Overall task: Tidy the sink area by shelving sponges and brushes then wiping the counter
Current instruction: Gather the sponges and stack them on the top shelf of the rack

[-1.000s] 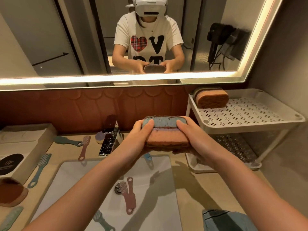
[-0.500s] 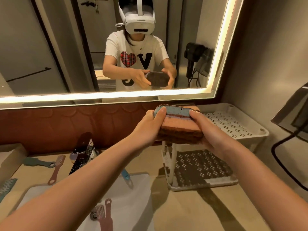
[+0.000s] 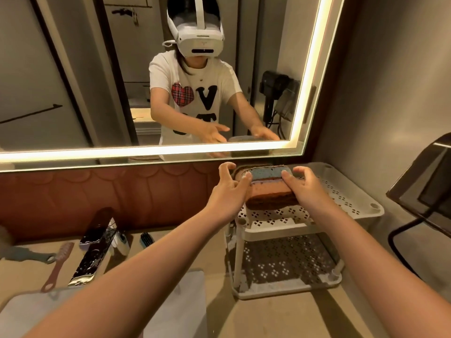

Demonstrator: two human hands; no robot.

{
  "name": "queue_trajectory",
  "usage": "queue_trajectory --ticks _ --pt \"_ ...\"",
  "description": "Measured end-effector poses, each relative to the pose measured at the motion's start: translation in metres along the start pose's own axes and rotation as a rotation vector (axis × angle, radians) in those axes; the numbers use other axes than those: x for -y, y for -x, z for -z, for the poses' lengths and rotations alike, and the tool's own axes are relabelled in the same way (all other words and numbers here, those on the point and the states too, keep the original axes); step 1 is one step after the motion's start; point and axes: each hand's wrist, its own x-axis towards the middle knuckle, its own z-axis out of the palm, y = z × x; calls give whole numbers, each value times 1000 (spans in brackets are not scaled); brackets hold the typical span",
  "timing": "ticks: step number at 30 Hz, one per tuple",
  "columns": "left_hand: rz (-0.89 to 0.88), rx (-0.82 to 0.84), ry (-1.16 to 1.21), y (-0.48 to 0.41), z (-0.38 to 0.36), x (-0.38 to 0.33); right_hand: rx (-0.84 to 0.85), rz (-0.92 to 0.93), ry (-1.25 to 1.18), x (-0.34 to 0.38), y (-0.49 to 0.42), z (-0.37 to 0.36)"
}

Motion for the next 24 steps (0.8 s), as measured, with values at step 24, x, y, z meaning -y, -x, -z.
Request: queue_trajectory --ticks 24 --pt "-79 -19 -966 -11 -10 16 -72 -78 291 -22 -24 -17"
